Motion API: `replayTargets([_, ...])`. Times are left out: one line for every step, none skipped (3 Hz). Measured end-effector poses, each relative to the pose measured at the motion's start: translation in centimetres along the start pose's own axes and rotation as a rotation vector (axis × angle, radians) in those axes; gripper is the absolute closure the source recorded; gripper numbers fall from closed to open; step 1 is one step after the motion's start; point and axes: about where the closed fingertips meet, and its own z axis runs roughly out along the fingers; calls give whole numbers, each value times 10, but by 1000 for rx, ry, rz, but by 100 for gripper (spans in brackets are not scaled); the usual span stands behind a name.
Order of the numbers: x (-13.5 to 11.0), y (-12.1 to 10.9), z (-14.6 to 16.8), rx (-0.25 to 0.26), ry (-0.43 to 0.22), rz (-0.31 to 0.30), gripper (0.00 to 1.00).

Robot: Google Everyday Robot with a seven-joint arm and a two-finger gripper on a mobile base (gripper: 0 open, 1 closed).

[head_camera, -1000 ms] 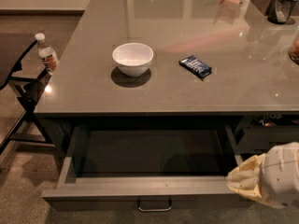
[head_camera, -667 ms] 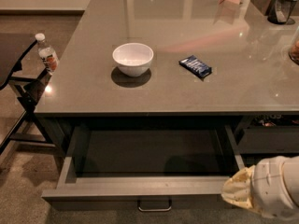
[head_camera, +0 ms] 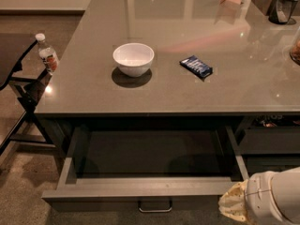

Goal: Close top drawer

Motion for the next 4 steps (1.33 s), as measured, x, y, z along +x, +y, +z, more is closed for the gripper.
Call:
replayTargets([2,6,27,-26,11,13,100])
replayTargets([6,6,56,-37,6,33,100])
replayTargets([14,-4,73,-8,-11,59,100])
replayTargets([15,-7,74,0,-12,60,82])
